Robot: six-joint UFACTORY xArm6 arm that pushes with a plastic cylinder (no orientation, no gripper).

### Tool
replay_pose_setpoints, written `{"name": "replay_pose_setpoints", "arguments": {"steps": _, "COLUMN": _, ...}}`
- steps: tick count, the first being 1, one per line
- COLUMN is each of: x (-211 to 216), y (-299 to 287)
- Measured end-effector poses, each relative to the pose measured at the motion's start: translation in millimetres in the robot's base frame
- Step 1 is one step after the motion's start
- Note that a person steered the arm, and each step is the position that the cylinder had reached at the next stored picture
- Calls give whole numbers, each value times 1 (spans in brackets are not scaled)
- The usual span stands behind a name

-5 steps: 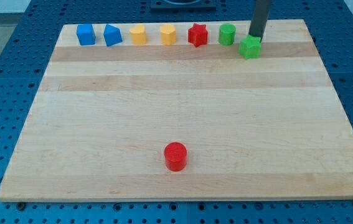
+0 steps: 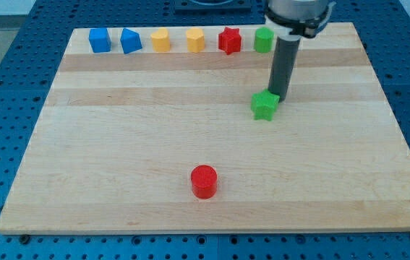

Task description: Slide the green star towards the red circle

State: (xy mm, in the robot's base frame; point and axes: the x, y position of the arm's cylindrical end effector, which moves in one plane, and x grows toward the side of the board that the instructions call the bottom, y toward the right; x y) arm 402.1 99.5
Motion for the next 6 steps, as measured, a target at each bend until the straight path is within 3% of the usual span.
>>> {"name": "replay_pose_setpoints", "arguments": {"steps": 4, "x": 91, "y": -77}}
{"name": "replay_pose_setpoints", "arguments": {"steps": 6, "x": 95, "y": -91}}
